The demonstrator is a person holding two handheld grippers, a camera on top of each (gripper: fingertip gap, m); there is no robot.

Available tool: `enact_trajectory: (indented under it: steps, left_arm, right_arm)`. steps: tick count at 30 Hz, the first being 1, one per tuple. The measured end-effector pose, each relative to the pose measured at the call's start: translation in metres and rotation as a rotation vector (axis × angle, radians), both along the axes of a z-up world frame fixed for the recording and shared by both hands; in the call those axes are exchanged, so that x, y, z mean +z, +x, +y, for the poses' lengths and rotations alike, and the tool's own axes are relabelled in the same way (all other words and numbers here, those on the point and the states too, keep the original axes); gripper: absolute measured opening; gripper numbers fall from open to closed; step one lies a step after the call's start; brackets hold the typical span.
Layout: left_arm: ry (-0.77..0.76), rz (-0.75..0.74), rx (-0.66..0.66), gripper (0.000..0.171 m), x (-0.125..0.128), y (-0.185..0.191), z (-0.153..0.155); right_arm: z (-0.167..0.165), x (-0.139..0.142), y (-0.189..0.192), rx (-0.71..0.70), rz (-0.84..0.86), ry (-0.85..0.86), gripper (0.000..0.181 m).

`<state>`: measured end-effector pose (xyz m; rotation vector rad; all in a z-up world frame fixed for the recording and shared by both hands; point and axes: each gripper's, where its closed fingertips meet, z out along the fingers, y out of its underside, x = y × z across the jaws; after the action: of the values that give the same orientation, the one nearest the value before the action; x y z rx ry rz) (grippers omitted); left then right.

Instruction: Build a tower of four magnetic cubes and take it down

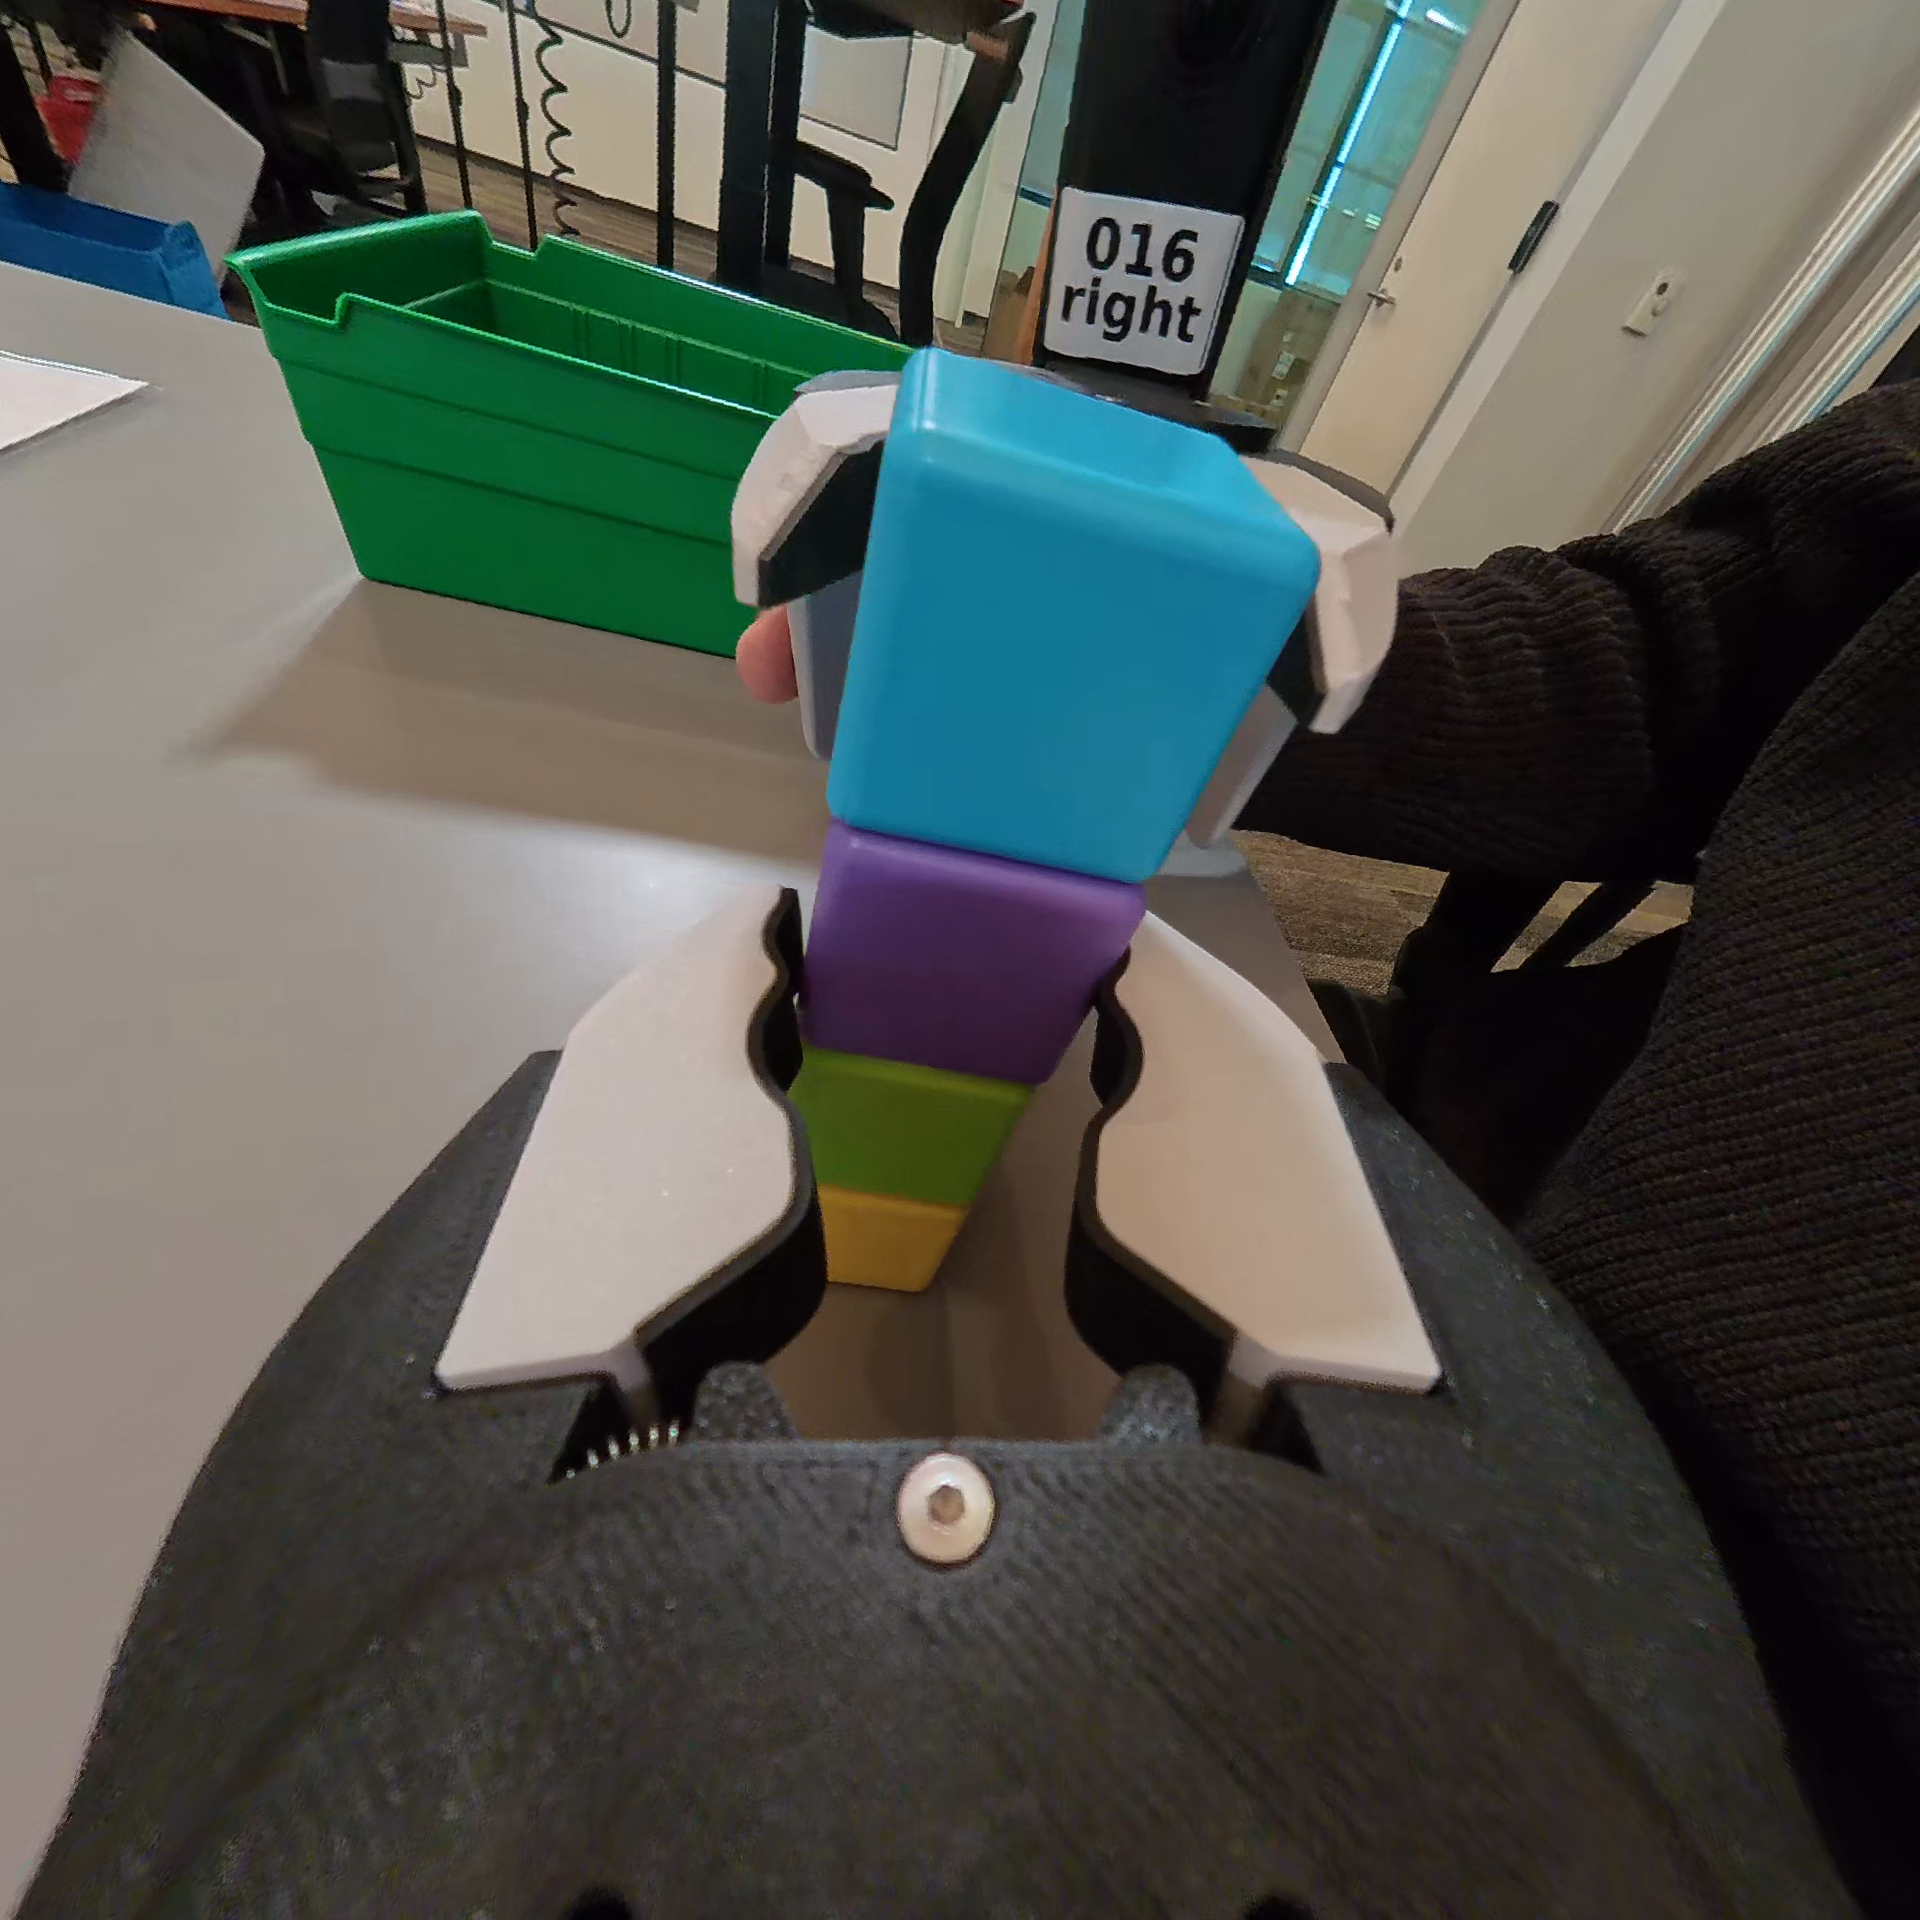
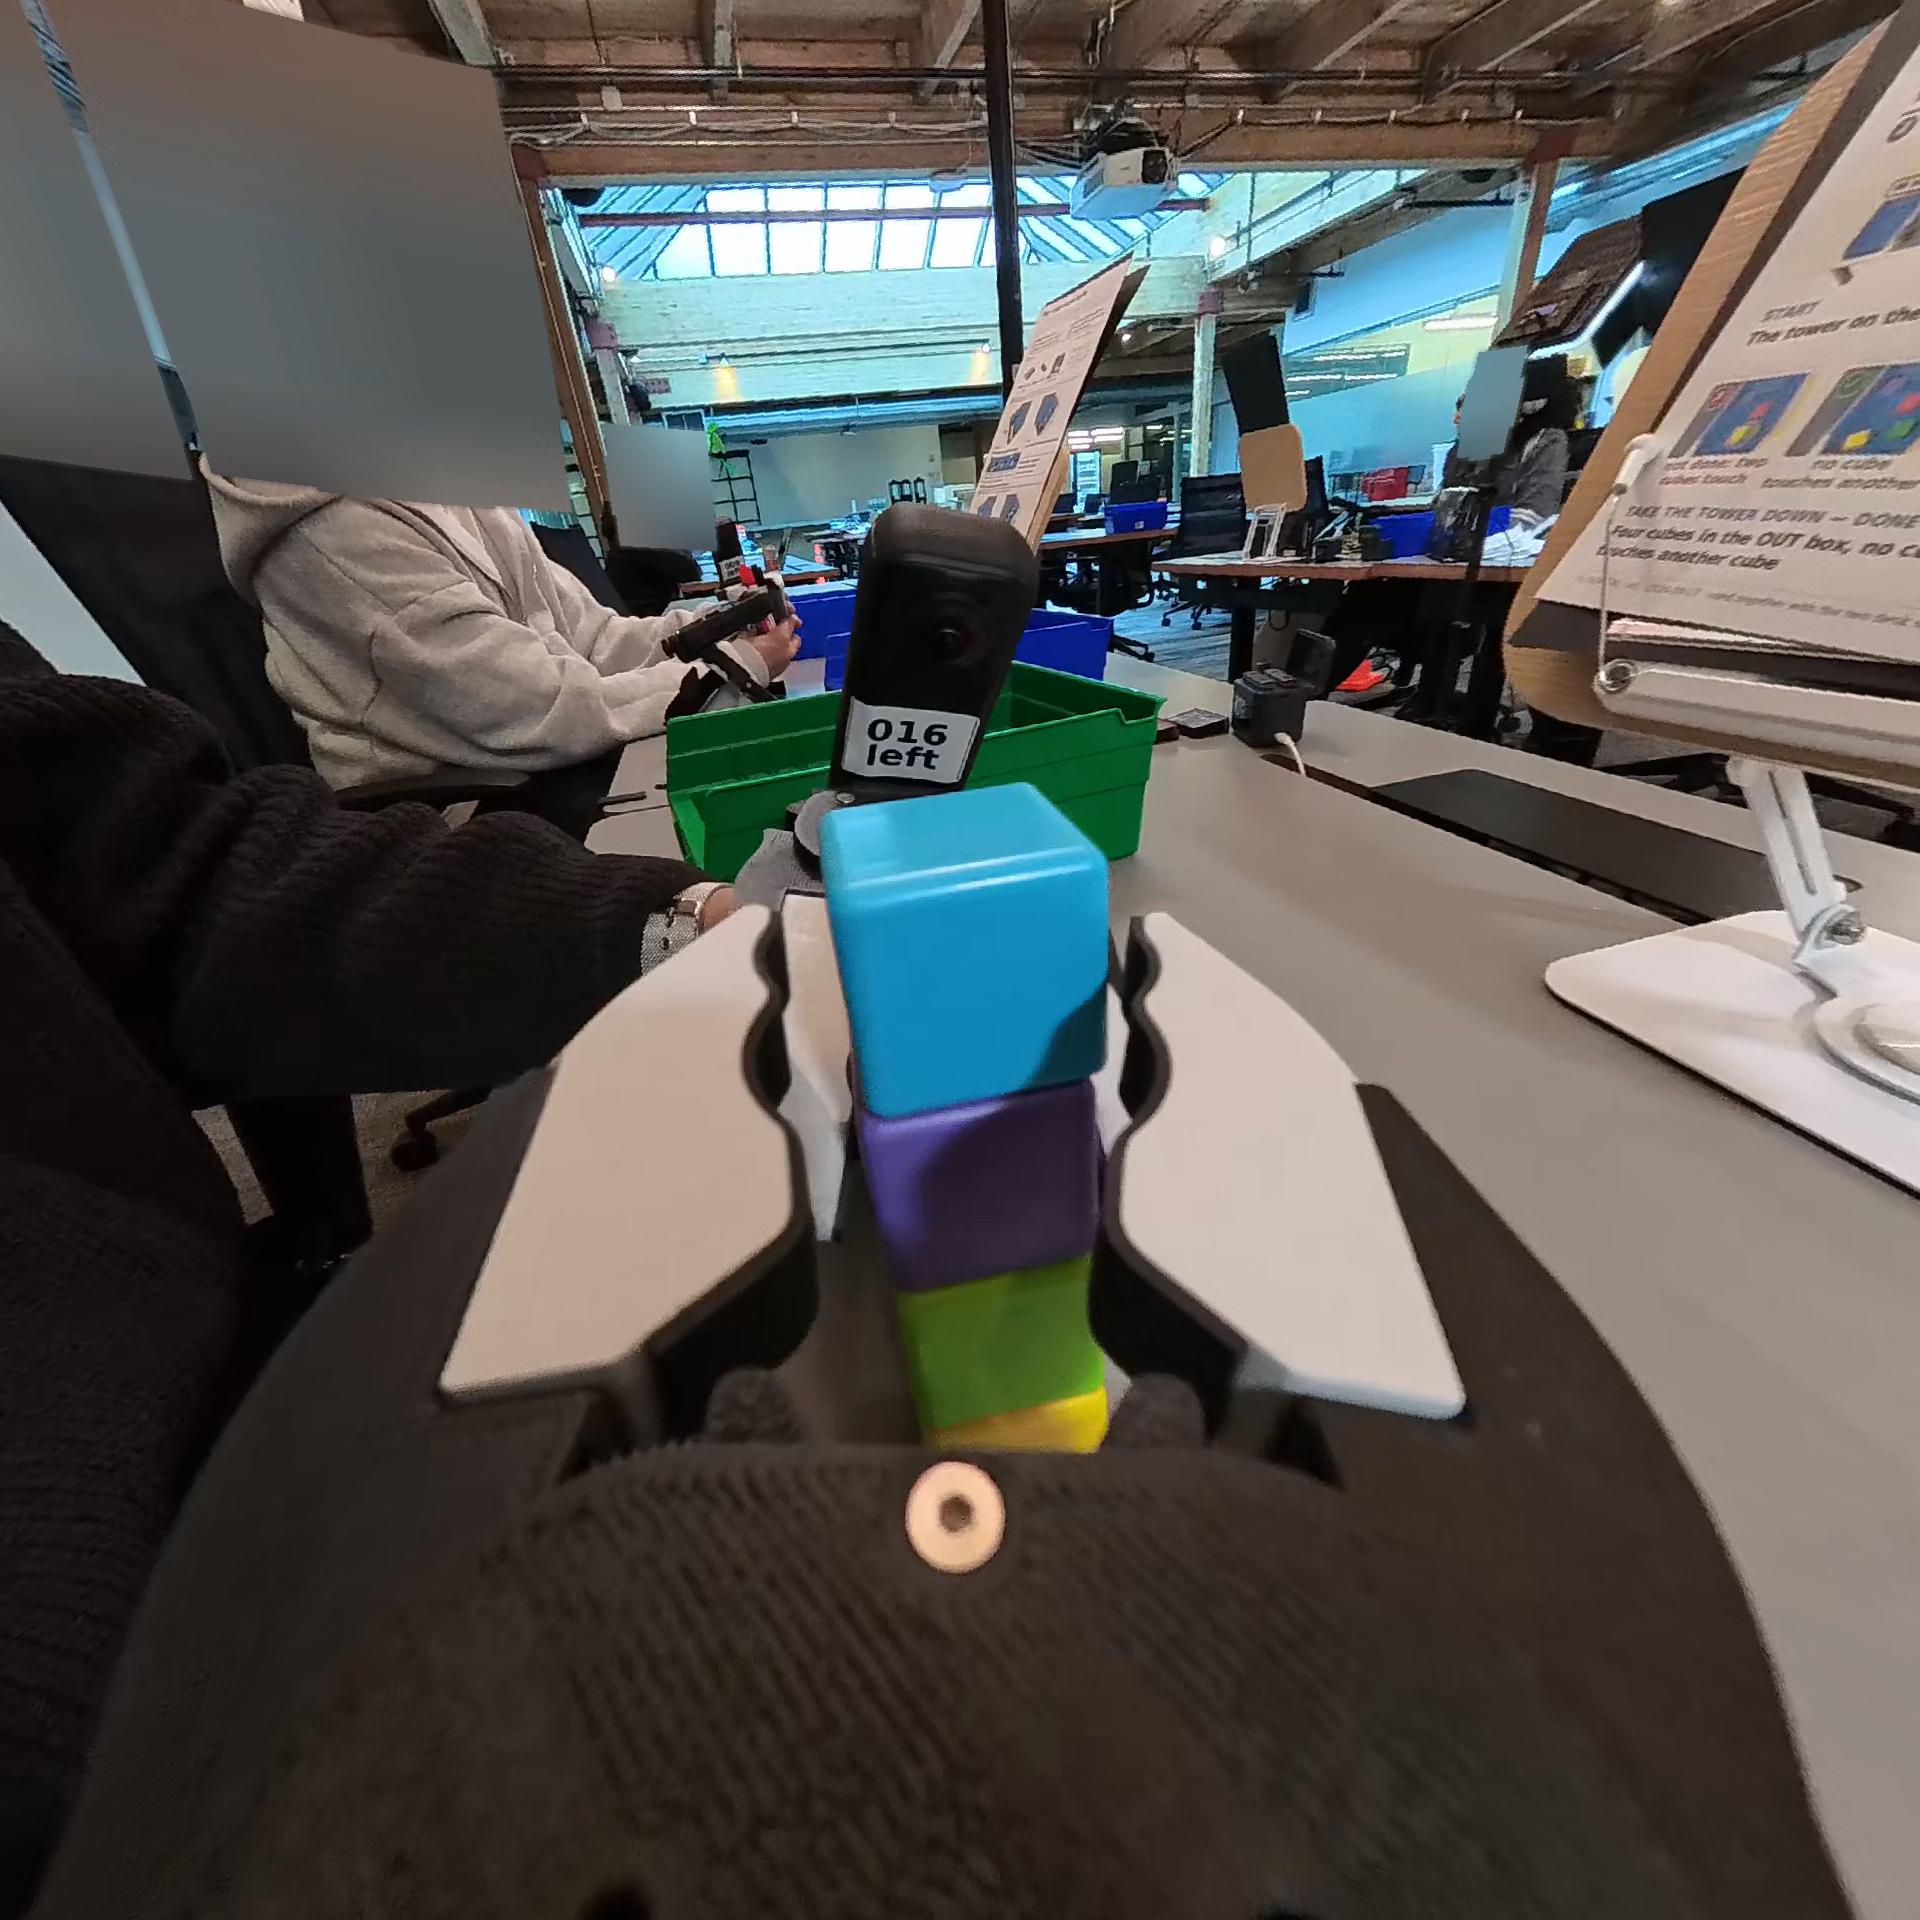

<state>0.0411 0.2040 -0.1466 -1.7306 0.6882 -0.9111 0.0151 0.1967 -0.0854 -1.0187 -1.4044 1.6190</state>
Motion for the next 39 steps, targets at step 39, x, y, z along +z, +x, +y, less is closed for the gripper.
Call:
enact_trajectory:
  steps: [39]
  left_arm:
    - [0.073, 0.117, 0.11, 0.05, -0.002, -0.01, 0.011]
  right_arm:
    - [0.08, 0.039, 0.023, -0.419, 0.089, 0.07, 0.05]
